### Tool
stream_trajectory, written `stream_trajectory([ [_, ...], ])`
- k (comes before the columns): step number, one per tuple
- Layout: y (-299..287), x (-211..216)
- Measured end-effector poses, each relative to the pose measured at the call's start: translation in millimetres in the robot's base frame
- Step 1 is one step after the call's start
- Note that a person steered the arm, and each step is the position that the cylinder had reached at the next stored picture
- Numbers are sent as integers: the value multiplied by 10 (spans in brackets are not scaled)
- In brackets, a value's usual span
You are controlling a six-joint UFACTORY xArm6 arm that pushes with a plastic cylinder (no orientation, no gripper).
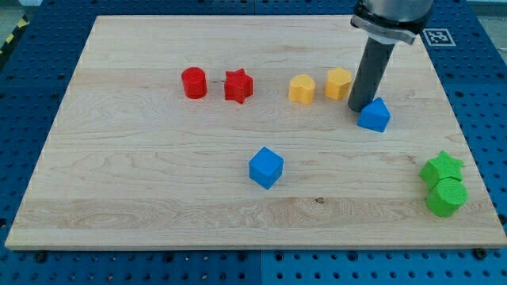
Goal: Slide blue triangle to above the green star
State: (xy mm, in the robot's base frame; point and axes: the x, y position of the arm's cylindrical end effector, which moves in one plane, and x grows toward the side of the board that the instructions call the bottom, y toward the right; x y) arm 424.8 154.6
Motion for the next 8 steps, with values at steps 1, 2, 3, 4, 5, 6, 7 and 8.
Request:
stream_trajectory([
  [1, 22, 120],
  [2, 114, 194],
  [3, 352, 194],
  [4, 529, 194],
  [5, 532, 194],
  [6, 532, 246],
  [7, 532, 382],
  [8, 504, 421],
])
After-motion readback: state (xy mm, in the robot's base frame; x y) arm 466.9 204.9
